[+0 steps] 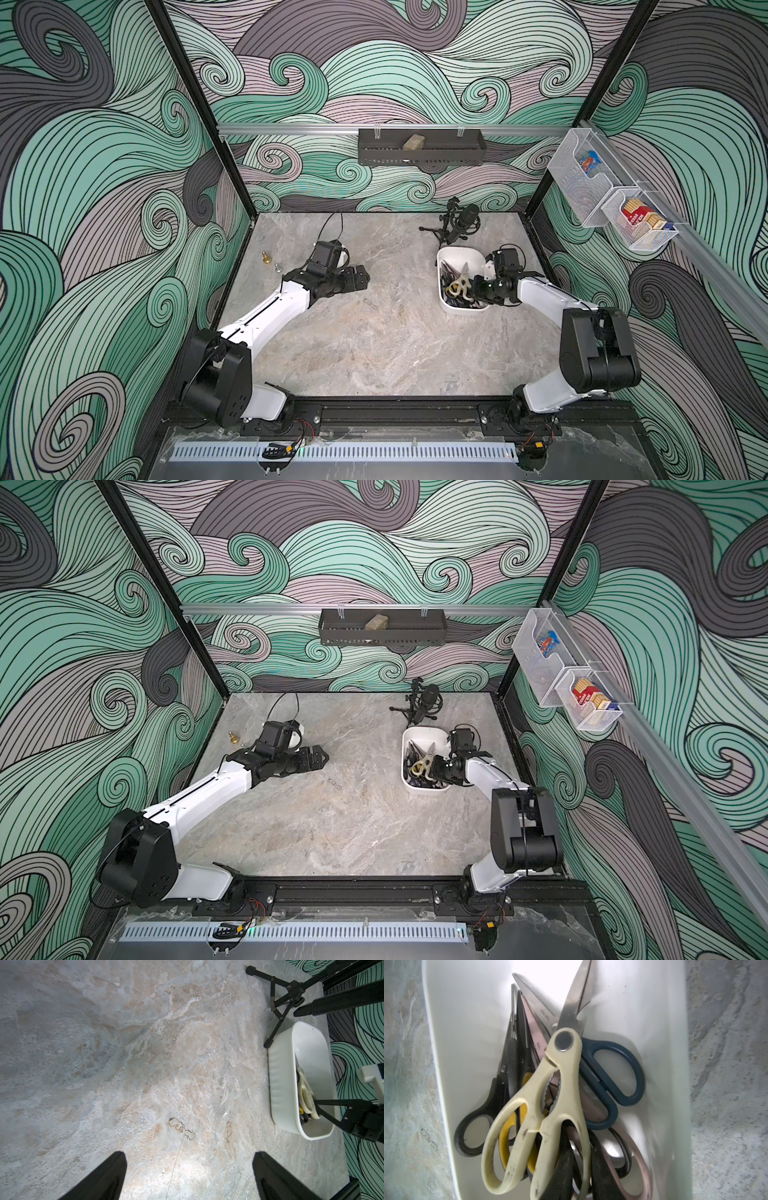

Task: Take the scissors out of the storage box
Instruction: Pick up the scissors from the storage box.

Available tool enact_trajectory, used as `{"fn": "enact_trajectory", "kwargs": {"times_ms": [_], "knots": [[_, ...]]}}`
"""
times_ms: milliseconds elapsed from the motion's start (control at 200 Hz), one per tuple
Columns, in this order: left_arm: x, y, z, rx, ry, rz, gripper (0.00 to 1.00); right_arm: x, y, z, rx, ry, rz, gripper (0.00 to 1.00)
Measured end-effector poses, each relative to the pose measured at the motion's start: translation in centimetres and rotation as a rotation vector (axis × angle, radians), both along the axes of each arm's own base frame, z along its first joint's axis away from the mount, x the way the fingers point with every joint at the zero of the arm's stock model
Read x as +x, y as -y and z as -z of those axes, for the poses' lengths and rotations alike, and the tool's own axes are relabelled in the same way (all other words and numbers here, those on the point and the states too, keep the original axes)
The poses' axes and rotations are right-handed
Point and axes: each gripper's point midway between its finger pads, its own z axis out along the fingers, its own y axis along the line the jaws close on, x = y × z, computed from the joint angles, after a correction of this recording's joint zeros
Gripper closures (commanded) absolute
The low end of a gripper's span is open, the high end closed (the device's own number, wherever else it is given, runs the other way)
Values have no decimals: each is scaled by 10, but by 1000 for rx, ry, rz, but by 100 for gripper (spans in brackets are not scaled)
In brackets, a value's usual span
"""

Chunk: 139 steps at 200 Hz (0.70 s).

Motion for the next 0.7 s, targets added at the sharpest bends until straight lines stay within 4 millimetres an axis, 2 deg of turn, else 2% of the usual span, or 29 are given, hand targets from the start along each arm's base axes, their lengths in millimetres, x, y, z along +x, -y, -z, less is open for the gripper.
{"fn": "enact_trajectory", "kwargs": {"times_ms": [255, 420, 590, 695], "knots": [[-2, 2, 0, -7, -8, 7, 1, -2, 1, -14, -8, 32, -3, 90], [-6, 10, -2, -48, -23, 41, 2, -5, 6, -32, -37, 71, -2, 100], [-12, 27, -9, -136, -46, 106, 5, -7, 9, -49, -51, 123, 8, 100], [-18, 45, -21, -248, -61, 168, 10, -11, 7, -56, -53, 144, 6, 100]]}}
